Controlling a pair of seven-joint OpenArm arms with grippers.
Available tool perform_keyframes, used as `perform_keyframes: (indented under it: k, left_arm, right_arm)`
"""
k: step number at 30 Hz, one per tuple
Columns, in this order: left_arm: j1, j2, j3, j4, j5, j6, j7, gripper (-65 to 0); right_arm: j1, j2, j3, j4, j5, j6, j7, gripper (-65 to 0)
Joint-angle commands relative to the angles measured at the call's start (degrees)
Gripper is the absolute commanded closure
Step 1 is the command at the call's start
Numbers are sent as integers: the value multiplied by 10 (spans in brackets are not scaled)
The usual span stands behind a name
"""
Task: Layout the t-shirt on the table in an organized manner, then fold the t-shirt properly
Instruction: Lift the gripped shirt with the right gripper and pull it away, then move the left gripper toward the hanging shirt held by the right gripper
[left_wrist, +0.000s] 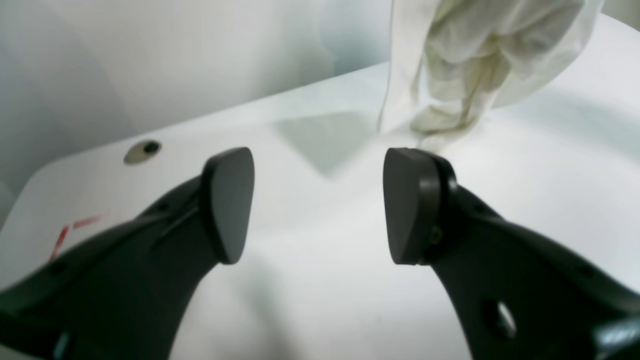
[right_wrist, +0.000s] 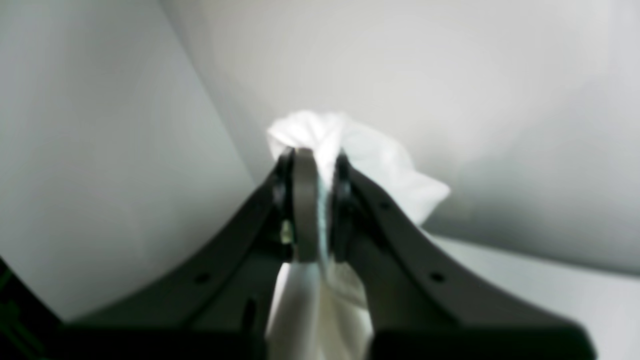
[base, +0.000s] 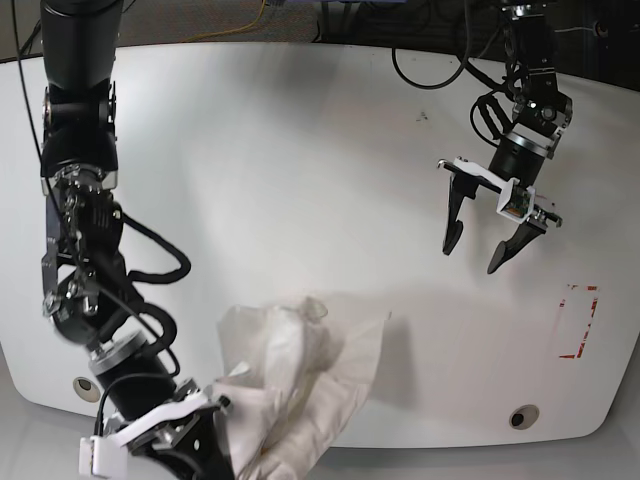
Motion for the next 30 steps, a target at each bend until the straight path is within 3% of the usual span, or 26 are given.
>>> perform_keyframes:
  k: [1, 9, 15, 20, 30]
  left_arm:
    - [-19, -2, 1, 12, -10, 3, -7, -385]
    - [-36, -2, 3, 11, -10, 3, -6, -385]
    - [-40, -2, 4, 10, -10, 3, -6, -385]
    - [-54, -2, 15, 8, -10, 3, -5, -385]
    - [-61, 0, 134, -38, -10, 3, -5, -385]
  right_arm:
    - [58, 2, 1, -12, 13, 5, 25, 0]
    - [183, -34, -41, -104, 20, 4, 25, 0]
    - [245, -39, -49, -155, 20, 4, 25, 0]
    - [255, -37, -49, -173, 23, 4, 25, 0]
    - [215, -40, -50, -173, 23, 4, 25, 0]
